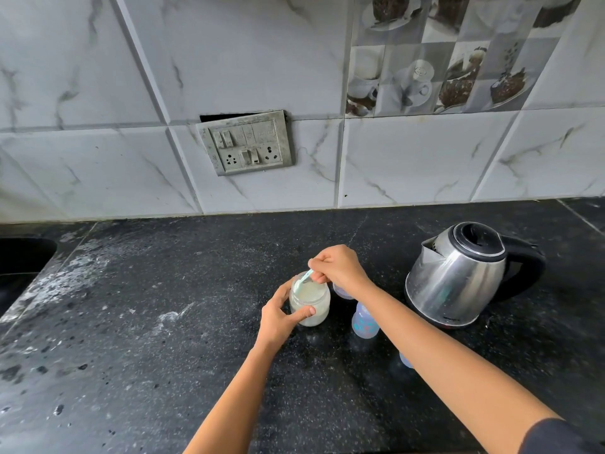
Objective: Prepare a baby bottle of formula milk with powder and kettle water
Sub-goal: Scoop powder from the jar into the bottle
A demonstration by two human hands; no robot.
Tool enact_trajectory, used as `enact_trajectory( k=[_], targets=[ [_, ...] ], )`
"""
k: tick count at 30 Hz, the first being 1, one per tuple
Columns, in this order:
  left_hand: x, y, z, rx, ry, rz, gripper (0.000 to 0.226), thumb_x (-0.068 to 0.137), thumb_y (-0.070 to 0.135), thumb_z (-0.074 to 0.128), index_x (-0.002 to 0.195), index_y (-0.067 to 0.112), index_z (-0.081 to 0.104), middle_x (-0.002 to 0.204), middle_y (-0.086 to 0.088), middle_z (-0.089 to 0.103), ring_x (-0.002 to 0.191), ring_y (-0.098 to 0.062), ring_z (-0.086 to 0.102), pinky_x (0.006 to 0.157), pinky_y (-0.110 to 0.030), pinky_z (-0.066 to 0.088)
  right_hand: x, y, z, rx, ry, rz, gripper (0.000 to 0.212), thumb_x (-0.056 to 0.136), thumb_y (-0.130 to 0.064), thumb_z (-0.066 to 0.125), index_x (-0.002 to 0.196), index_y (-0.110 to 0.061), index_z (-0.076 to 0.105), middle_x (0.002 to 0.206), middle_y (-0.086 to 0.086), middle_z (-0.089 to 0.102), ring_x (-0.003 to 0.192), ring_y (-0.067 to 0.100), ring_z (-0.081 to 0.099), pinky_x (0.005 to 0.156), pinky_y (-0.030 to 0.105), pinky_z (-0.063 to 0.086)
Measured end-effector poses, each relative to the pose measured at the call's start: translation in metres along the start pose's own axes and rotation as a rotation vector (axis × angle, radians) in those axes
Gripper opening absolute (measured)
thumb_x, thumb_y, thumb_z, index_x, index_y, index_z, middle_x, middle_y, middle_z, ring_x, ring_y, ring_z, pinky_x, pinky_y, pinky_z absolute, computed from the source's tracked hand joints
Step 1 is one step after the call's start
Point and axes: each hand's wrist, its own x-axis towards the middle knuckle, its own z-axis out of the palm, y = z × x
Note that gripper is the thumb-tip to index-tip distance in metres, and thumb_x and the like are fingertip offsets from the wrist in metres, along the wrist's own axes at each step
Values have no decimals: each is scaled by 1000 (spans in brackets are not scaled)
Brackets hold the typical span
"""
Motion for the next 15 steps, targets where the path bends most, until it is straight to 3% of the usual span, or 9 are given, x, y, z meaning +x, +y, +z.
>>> enact_trajectory(
  k=[4,15],
  targets=[
    [-1,1,0,25,1,4,65,69,39,82,127,41,52,123,19,61,118,-2,53,100,-30,42,-3,3,-12,19,8,39,10,83,-11,66,81,-5,74,67,10,72,57,12,68,58,18,55],
    [1,11,-4,88,-24,-15,64,69,31,84,124,40,52,121,21,61,114,4,53,101,-26,41,-19,16,-38,113,43,81,8,87,-9,68,92,-5,72,72,7,71,59,10,67,60,19,55]
  ],
)
